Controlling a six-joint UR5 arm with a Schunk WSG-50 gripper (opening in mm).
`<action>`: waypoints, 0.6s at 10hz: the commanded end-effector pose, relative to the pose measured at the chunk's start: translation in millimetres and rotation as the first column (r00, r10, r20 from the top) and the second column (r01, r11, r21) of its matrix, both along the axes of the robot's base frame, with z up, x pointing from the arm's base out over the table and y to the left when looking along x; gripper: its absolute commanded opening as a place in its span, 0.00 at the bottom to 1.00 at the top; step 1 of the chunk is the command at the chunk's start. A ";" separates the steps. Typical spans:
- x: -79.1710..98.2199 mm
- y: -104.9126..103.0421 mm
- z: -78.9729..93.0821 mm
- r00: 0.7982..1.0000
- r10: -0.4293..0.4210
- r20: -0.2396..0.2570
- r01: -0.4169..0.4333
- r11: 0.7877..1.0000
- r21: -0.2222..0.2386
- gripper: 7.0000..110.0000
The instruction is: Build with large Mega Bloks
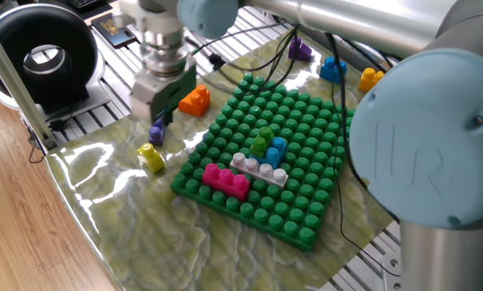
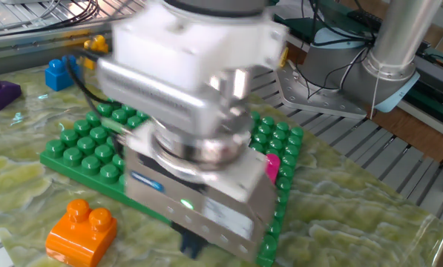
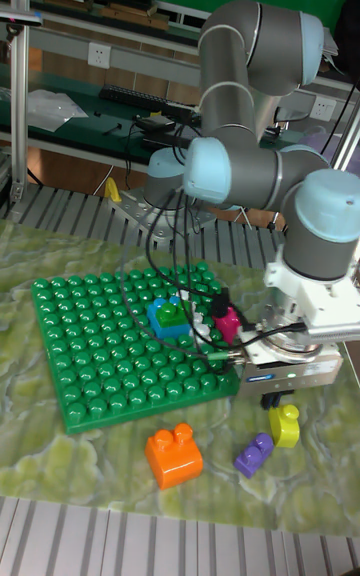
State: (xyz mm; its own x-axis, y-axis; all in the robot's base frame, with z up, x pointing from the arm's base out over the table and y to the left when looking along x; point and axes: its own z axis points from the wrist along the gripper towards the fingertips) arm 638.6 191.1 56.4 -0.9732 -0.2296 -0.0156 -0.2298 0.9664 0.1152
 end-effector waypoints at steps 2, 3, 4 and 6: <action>-10.8 41.7 0.7 0.998 -0.056 -0.030 0.057 0.998 0.030 0.15; -7.5 40.5 -0.7 0.999 -0.041 -0.024 0.042 0.998 0.043 0.15; -4.2 35.8 -3.2 0.999 -0.048 -0.019 0.049 0.998 0.032 0.15; 5.3 39.7 -7.5 0.995 -0.100 0.000 0.100 0.994 0.039 0.36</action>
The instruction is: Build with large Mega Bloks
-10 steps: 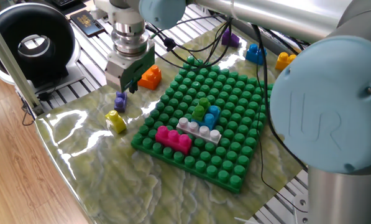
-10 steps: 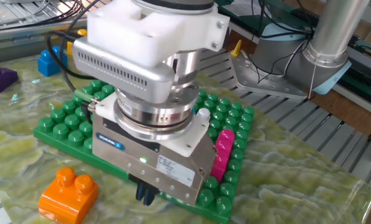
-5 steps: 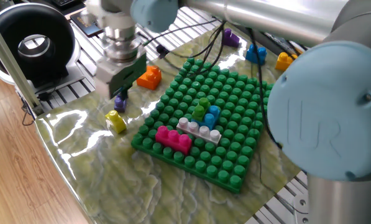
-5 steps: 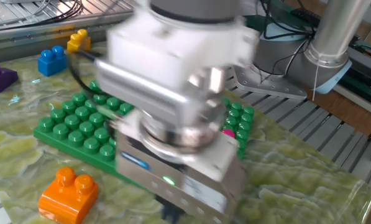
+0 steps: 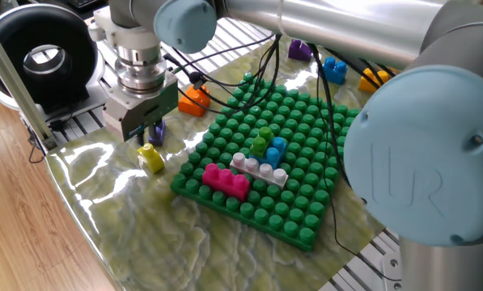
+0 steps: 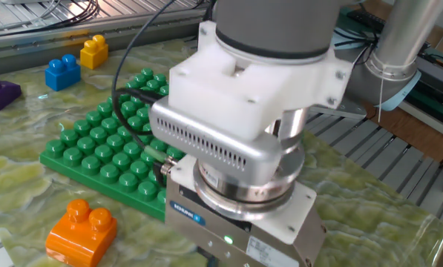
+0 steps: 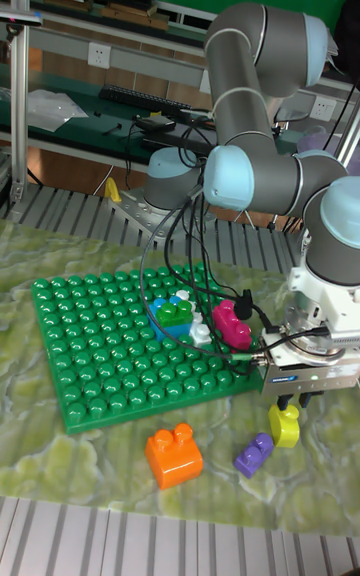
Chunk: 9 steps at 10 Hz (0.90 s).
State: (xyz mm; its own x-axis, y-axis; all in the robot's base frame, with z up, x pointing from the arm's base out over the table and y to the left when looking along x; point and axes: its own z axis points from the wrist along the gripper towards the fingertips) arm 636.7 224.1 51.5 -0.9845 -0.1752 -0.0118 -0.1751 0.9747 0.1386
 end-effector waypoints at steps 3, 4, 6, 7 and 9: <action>22.8 6.0 -10.8 0.997 -0.055 0.058 0.054 0.999 0.004 0.36; 22.3 15.2 -15.9 0.995 -0.086 0.057 0.085 0.996 0.019 0.57; 21.7 7.2 -23.5 0.993 -0.099 0.067 0.101 0.994 -0.029 0.57; 21.4 6.8 -23.8 0.993 -0.099 0.068 0.101 0.994 -0.033 0.36; 14.8 5.8 -27.4 0.993 -0.108 0.056 0.110 0.993 -0.050 0.36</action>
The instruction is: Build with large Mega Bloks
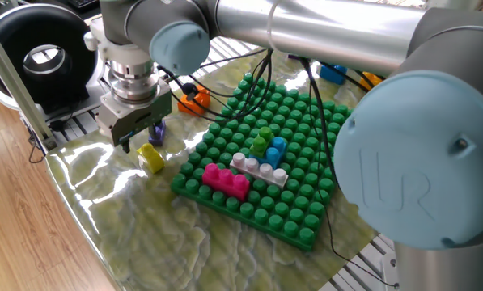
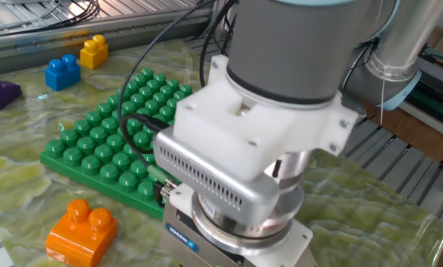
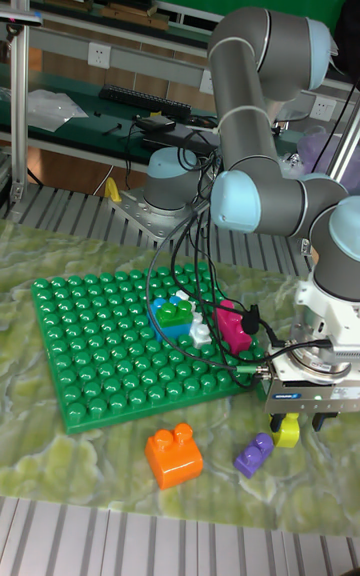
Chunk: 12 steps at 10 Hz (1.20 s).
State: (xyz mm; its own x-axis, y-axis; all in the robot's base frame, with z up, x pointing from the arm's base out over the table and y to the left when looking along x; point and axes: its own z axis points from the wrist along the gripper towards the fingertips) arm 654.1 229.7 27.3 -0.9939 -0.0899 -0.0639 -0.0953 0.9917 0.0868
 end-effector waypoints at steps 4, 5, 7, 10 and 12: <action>-19.5 -3.3 -9.9 0.999 -0.023 -0.041 0.022 1.000 -0.022 0.36; -24.5 -4.4 -10.7 0.999 -0.016 -0.050 0.015 1.000 -0.026 0.15; -27.8 -4.1 -9.6 0.998 -0.016 -0.053 0.015 1.000 -0.026 0.15; -26.9 -5.2 -9.6 0.998 -0.021 -0.052 0.019 0.999 -0.029 0.15; -24.2 -6.9 -8.8 0.998 -0.028 -0.049 0.026 0.999 -0.036 0.15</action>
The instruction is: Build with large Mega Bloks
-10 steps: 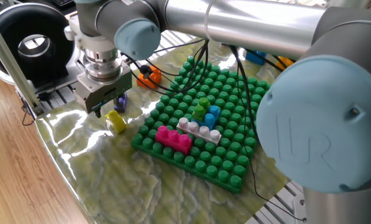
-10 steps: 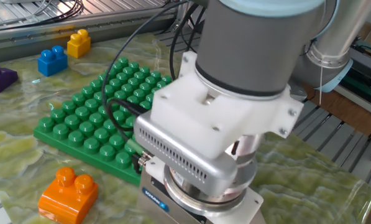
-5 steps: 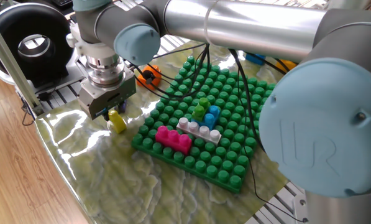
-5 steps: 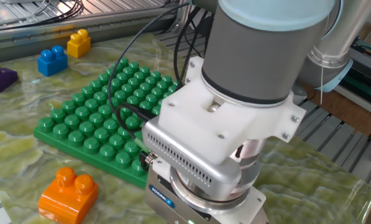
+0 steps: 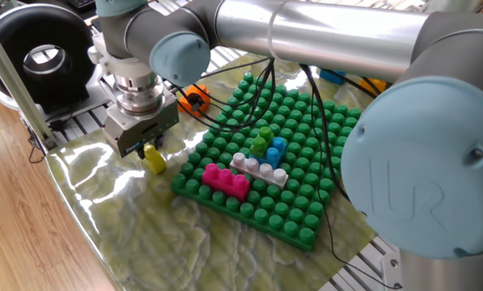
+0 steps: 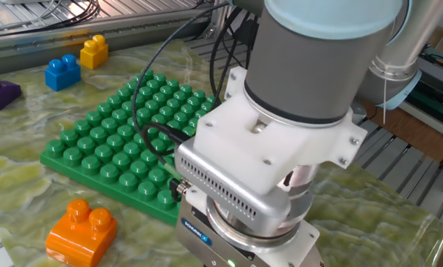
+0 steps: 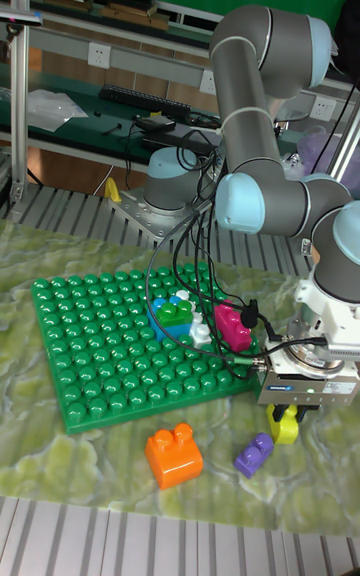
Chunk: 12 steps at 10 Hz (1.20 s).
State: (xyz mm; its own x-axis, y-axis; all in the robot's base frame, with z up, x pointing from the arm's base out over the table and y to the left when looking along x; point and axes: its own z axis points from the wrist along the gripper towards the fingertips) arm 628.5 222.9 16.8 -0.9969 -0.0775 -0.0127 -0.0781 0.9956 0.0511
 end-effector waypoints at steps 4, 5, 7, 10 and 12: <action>0.4 3.5 10.5 1.000 -0.023 -0.020 0.023 1.000 0.010 0.00; 0.6 2.9 10.5 1.000 -0.023 -0.020 0.023 1.000 0.010 0.00; 1.4 -2.0 16.0 1.000 -0.007 -0.019 0.007 1.000 0.007 0.00; -0.6 -27.1 45.5 0.995 0.096 -0.038 -0.096 0.995 -0.002 0.00; -9.4 -51.0 69.5 0.977 0.202 -0.072 -0.203 0.979 -0.005 0.00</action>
